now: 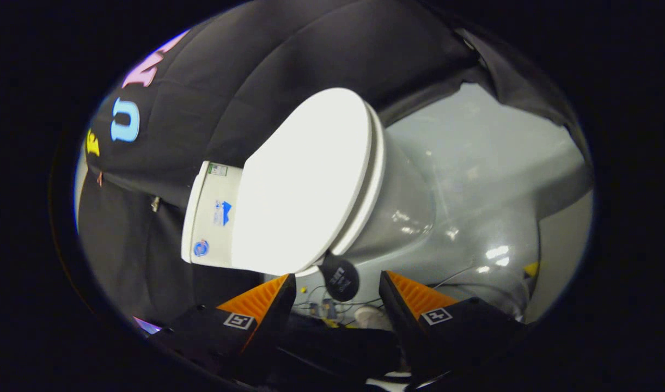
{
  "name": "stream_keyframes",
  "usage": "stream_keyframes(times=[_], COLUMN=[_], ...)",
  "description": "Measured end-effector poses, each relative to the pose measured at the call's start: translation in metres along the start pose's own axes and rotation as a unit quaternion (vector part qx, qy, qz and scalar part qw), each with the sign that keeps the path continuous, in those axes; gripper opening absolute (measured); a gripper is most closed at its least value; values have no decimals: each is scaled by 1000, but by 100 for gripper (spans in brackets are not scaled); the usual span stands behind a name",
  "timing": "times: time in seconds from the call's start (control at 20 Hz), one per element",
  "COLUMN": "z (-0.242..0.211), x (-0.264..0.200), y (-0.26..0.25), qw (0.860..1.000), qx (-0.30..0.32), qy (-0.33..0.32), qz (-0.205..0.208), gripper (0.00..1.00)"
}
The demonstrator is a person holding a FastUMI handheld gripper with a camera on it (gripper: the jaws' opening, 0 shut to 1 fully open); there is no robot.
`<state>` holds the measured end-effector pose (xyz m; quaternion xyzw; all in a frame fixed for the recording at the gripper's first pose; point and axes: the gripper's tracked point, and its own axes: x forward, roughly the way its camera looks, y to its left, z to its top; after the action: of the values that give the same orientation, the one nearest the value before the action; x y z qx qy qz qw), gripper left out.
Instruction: Open the toilet lid.
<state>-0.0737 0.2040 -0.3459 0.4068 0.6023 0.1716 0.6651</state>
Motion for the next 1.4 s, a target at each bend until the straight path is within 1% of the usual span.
stream_keyframes(times=[0.05, 0.1, 0.15, 0.2, 0.25, 0.3, 0.35, 0.4, 0.45, 0.55, 0.65, 0.7, 0.8, 0.85, 1.0, 1.05, 1.2, 1.25, 1.35, 1.4], z=[3, 3, 4, 7, 10, 7, 7, -19, 3, 4, 5, 6, 6, 8, 17, 16, 15, 16, 17, 18], x=[3, 11, 12, 14, 14, 8, 14, 15, 8, 5, 4, 0, -7, -11, -23, -22, -27, -28, -36, -41], y=[-2, -8, -19, -31, -28, -21, -22, -31, -20, -22, -21, -15, -7, -2, 6, 10, 19, 25, 38, 47], qw=[1000, 1000, 999, 999, 999, 999, 999, 1000, 999, 999, 998, 996, 989, 985, 981, 980, 971, 967, 952, 947], qx=[6, -2, -18, -26, -13, -8, -16, -1, -5, -26, -37, -60, -135, -161, -182, -191, -225, -240, -291, -304], qy=[6, 6, 3, -5, -2, 12, 25, 18, 29, 32, 33, 29, 22, 18, 8, 6, -3, -7, -19, -22], qz=[-6, -12, -30, -43, -40, -33, -30, -22, -27, -25, -42, -50, -56, -57, -65, -63, -77, -84, -97, -104], gripper=[87, 79, 69, 45, 22, 25, 23, 18, 12, 12, 12, 12, 12, 12, 12, 5, 5, 5, 5, 5])
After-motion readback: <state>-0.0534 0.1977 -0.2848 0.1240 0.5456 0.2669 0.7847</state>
